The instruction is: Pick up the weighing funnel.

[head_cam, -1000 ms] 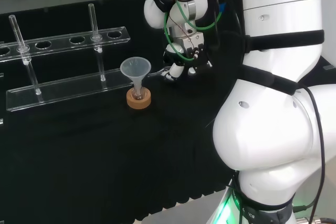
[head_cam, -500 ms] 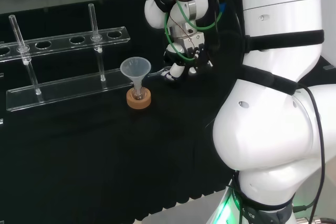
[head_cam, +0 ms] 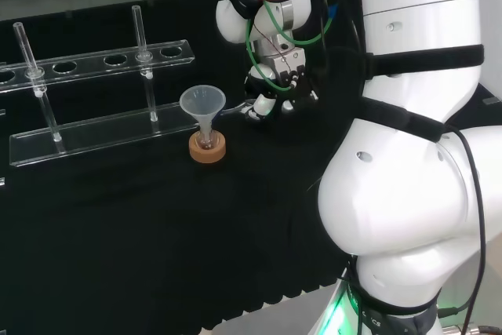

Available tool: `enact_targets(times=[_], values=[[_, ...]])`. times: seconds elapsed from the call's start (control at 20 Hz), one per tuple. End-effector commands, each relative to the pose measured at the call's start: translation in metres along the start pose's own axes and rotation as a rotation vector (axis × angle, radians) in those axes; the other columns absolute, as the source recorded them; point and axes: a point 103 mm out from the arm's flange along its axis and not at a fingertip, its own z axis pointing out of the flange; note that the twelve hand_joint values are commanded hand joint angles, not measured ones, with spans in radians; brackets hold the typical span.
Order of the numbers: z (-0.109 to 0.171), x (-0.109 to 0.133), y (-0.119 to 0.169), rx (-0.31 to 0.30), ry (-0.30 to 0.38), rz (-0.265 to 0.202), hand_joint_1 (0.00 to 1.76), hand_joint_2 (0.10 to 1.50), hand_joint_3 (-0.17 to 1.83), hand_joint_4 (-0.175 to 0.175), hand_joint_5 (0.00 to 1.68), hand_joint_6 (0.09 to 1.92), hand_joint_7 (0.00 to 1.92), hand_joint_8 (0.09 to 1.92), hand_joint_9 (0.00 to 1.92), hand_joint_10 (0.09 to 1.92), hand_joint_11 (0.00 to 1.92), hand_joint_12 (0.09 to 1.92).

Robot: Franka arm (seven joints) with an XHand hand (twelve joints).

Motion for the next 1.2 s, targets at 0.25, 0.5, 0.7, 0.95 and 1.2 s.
enact_targets(times=[0.25,0.5,0.7,0.95,1.2], values=[[-0.005,-0.004,-0.001,0.019,-0.028,0.023,1.09,0.7,0.66,0.175,1.16,0.87,0.45,0.67,0.73,0.52,0.54,1.26],[-0.01,-0.008,-0.007,0.013,-0.017,0.023,1.1,0.68,0.7,0.175,1.17,0.86,0.45,0.67,0.74,0.52,0.54,1.26],[-0.021,-0.013,-0.016,-0.005,-0.005,0.028,1.1,0.67,0.7,0.175,1.19,0.84,0.45,0.66,0.74,0.51,0.55,1.26],[-0.035,-0.018,-0.031,-0.029,-0.008,0.044,1.11,0.66,0.71,0.175,1.2,0.82,0.45,0.66,0.74,0.51,0.54,1.26],[-0.047,-0.026,-0.052,-0.059,-0.004,0.074,1.11,0.66,0.71,0.175,1.21,0.81,0.45,0.66,0.75,0.51,0.54,1.26]])
